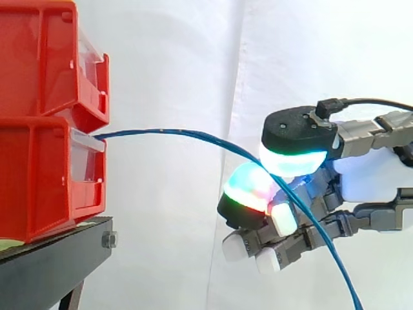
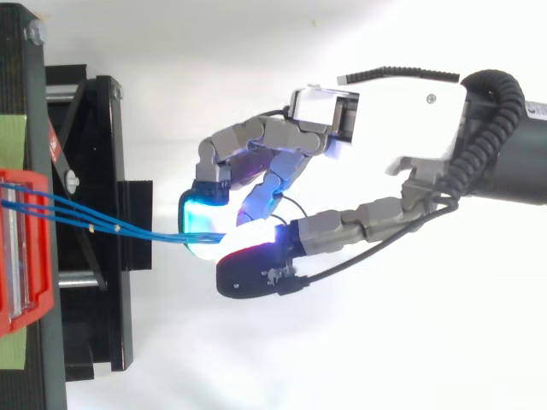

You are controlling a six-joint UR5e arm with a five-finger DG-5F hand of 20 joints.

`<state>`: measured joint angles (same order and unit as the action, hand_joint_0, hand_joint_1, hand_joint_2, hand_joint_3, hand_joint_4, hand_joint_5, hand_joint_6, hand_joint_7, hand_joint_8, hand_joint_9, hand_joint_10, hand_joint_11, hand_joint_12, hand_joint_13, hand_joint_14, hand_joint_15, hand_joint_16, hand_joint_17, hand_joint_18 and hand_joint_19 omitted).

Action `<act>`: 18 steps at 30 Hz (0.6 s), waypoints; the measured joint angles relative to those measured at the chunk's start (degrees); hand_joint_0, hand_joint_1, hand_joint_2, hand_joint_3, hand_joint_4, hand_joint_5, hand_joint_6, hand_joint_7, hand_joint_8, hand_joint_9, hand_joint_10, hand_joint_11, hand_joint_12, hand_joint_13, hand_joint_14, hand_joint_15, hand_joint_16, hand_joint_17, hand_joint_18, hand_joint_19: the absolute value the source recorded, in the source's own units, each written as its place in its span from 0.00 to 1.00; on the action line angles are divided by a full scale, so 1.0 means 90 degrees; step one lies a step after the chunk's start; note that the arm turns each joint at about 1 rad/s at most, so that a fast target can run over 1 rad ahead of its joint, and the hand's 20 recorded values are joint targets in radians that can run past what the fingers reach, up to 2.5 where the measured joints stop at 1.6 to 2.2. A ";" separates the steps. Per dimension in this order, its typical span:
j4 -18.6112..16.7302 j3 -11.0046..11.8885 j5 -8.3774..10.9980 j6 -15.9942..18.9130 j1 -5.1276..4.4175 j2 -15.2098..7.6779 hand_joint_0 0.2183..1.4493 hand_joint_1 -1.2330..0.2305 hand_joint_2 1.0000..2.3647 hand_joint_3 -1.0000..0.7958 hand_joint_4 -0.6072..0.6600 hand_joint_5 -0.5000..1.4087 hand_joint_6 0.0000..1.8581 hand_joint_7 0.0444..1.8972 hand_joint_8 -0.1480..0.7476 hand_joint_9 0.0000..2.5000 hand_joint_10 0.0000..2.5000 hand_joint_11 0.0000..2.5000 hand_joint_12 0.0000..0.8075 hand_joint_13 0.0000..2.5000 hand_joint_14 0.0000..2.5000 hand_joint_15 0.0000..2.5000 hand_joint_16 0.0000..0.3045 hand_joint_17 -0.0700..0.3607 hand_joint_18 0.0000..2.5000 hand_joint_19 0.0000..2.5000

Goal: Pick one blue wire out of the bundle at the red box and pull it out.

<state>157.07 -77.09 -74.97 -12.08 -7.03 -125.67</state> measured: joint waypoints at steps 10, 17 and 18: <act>-0.0011 0.0000 0.0000 -0.0005 0.0000 0.0000 0.31 0.26 0.01 0.51 0.82 0.20 0.40 0.46 0.49 0.41 0.01 0.29 0.48 0.21 0.01 0.12 0.20 0.48 0.17 0.18; -0.0025 0.0000 0.0000 -0.0006 0.0000 -0.0001 0.28 0.32 0.01 0.51 0.78 0.22 0.38 0.54 0.52 0.44 0.01 0.26 0.52 0.22 0.00 0.12 0.23 0.52 0.18 0.18; -0.0029 0.0000 0.0000 -0.0006 0.0000 -0.0001 0.28 0.33 0.01 0.53 0.76 0.22 0.39 0.53 0.53 0.44 0.01 0.26 0.53 0.22 0.00 0.12 0.23 0.53 0.19 0.18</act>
<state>156.81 -77.09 -74.97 -12.13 -7.03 -125.68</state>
